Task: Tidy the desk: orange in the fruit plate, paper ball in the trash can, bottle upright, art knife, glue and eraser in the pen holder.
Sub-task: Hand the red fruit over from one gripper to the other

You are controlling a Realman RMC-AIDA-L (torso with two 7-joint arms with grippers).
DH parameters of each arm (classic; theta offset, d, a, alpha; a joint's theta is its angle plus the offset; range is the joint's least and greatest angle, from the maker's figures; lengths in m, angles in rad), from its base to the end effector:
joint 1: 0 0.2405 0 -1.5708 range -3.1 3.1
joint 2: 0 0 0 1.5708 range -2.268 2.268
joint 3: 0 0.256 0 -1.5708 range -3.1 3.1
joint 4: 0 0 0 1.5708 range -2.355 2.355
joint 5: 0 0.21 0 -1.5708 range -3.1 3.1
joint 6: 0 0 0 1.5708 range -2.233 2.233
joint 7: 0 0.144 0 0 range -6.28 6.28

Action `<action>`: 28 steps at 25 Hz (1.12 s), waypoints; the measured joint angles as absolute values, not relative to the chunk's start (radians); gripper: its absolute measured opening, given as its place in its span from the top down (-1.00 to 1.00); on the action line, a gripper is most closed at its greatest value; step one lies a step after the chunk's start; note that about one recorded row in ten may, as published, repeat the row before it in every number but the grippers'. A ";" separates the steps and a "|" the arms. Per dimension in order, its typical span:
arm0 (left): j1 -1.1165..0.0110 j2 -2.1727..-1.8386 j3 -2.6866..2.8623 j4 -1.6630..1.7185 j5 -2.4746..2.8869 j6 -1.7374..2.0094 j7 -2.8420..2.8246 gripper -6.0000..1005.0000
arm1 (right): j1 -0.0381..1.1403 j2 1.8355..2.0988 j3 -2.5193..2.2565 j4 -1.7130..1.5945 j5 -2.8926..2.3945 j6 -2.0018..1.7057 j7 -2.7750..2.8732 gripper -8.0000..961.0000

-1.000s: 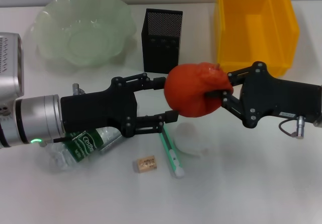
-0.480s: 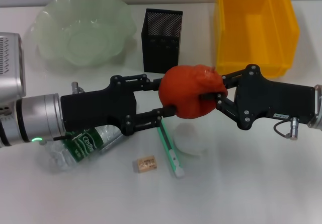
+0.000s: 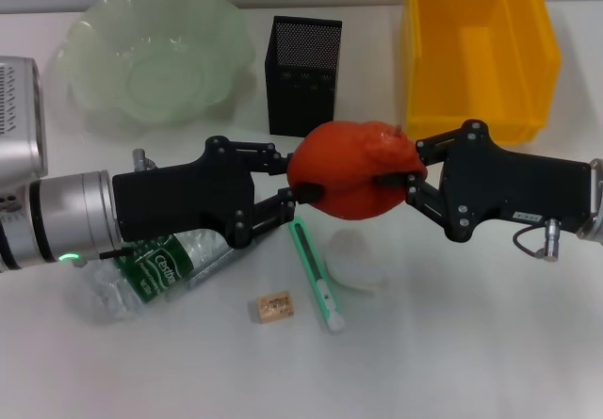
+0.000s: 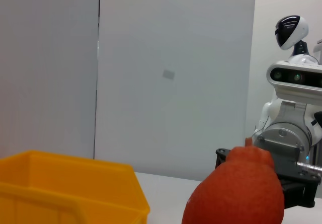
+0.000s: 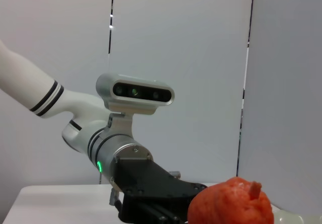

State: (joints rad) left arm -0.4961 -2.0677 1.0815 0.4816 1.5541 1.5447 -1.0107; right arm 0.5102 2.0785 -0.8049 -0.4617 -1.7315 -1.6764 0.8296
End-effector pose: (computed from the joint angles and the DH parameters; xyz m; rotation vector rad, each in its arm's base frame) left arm -0.2355 0.3059 -0.0412 -2.7688 -0.2367 -0.9507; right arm 0.2411 0.3019 -0.0226 -2.6786 0.0144 0.9971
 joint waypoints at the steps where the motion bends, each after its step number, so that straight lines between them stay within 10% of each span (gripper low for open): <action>1: -0.497 -2.068 1.082 0.482 1.555 1.545 -1.011 0.22 | 0.510 2.078 -0.802 -0.458 -1.729 -1.676 0.830 0.82; 20: -0.498 -2.068 1.081 0.482 1.555 1.544 -1.019 0.64 | 0.503 2.080 -0.796 -0.444 -1.724 -1.689 0.860 0.76; 28: -0.495 -2.068 1.081 0.482 1.551 1.528 -1.021 0.76 | 0.486 2.080 -0.796 -0.448 -1.724 -1.689 0.860 0.10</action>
State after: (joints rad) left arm -0.4949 -2.0683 1.0814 0.4816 1.5508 1.5277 -1.0212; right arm 0.4862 2.0801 -0.7960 -0.4477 -1.7240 -1.6887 0.8605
